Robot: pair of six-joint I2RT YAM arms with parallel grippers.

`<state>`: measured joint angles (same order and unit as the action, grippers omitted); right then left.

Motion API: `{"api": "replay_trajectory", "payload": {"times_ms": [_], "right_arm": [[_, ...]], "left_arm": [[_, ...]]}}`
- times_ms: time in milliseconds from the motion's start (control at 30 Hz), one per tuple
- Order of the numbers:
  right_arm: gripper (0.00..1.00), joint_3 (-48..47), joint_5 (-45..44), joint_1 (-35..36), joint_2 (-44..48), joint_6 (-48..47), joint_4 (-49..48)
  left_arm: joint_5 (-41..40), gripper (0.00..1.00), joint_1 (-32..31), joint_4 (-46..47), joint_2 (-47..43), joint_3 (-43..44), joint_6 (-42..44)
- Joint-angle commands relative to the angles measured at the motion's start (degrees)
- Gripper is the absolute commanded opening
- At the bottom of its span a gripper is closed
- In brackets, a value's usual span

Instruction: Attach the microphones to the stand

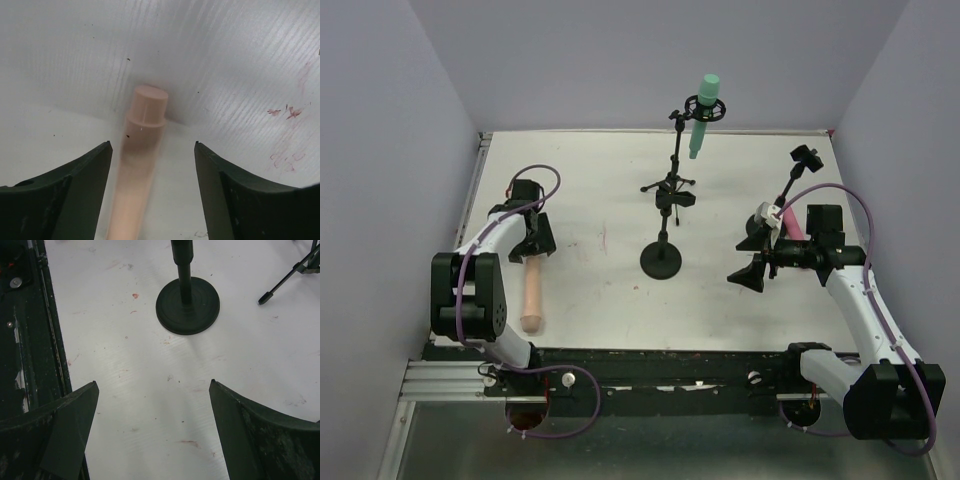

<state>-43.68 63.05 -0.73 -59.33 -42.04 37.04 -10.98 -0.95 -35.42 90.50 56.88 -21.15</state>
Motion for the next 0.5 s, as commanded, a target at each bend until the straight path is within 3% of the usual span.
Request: {"api": "replay_trajectory", "payload": {"times_ms": [0, 100, 133, 433, 467], "right_arm": [[1.0, -1.1, -0.7, 0.3, 0.7, -0.3, -0.6], [1.0, -1.1, -0.6, 0.3, 0.7, -0.4, -0.4], [1.0, -1.1, -0.7, 0.3, 0.7, -0.4, -0.4], [1.0, -1.1, -0.6, 0.3, 1.0, -0.8, 0.0], [1.0, -1.1, -0.6, 0.3, 1.0, -0.9, 0.0]], "left_arm": [[3.7, 0.7, 2.0, -1.4, 0.6, 0.4, -0.2], [4.4, 0.7, 2.1, -1.5, 1.9, -0.1, -0.1], [4.9, 0.65, 2.1, -1.5, 2.2, -0.2, 0.1], [5.0, 0.64, 2.1, -2.2, 4.2, -0.1, -0.2], [5.5, 0.57, 2.1, -2.2, 4.4, 0.0, 0.0]]}}
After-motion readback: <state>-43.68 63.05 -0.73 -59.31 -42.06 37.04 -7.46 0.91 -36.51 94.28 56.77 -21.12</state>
